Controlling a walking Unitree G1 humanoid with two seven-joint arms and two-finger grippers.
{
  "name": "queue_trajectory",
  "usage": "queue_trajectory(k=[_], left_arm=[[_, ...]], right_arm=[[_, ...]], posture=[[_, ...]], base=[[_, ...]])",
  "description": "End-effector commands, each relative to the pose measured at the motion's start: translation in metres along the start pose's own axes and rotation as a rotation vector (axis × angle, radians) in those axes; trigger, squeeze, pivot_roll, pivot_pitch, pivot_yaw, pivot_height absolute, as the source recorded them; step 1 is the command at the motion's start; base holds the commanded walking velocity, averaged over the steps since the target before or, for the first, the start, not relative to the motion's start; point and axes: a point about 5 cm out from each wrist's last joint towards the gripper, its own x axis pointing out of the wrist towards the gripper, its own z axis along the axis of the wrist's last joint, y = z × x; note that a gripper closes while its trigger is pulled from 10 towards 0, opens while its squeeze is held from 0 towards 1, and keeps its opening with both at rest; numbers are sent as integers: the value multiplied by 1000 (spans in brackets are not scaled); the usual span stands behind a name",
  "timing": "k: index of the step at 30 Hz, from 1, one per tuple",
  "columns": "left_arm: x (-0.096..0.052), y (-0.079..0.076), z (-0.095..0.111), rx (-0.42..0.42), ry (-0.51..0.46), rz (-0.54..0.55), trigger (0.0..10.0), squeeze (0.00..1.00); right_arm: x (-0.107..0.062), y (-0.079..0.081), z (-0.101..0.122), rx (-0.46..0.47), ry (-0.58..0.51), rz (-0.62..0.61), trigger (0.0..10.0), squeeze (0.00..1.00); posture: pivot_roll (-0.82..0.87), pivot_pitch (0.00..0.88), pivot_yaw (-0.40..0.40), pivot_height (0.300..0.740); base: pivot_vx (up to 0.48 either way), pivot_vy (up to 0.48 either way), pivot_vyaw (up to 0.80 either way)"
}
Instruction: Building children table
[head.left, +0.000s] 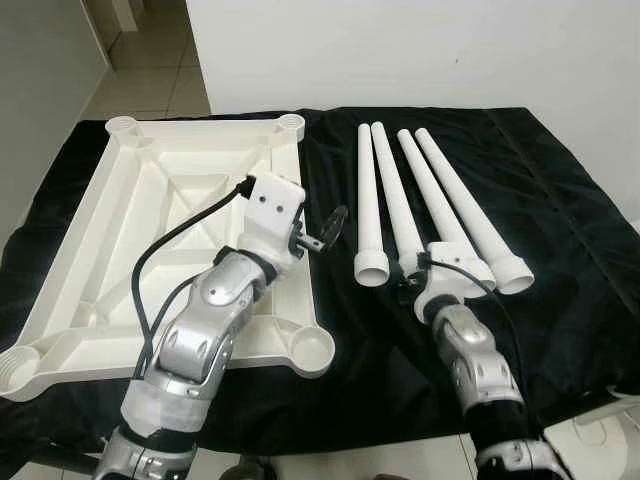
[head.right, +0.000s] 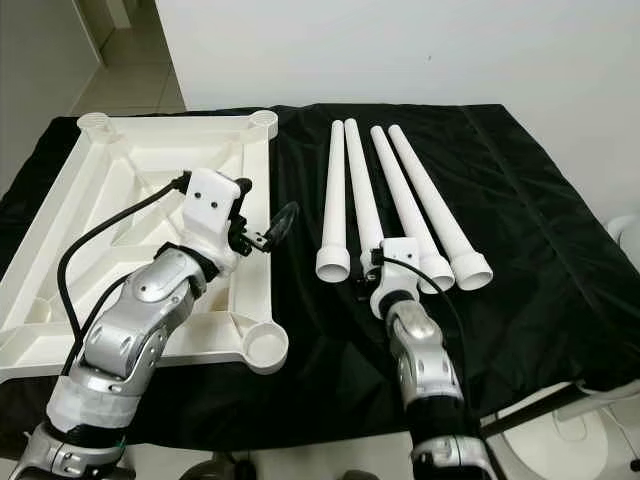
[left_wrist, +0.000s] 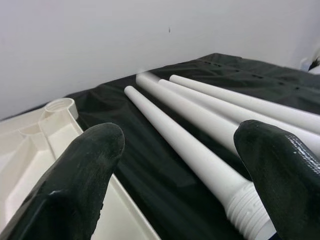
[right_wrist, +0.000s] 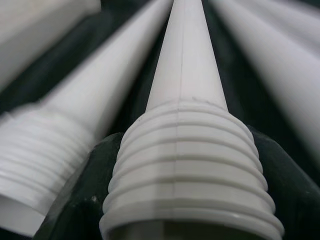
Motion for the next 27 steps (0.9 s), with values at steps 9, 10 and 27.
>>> queue_trajectory(k=[9,10,27], left_arm=[[8,-4,5,-137,11,-101,10000,0],[8,-4,5,-137,11,-101,10000,0],[32,-9,15,-606,154,-311,10000,0]], right_arm=[[-20,3,25,-99,-284,-69,10000,0],[-20,3,25,-99,-284,-69,10000,0],[-22,50,52,-305,-479,215,10000,0]], posture=[[-94,6,62,740],[-94,6,62,740],[-113,0,74,740]], base=[[0,0,0],[0,0,0],[0,0,0]])
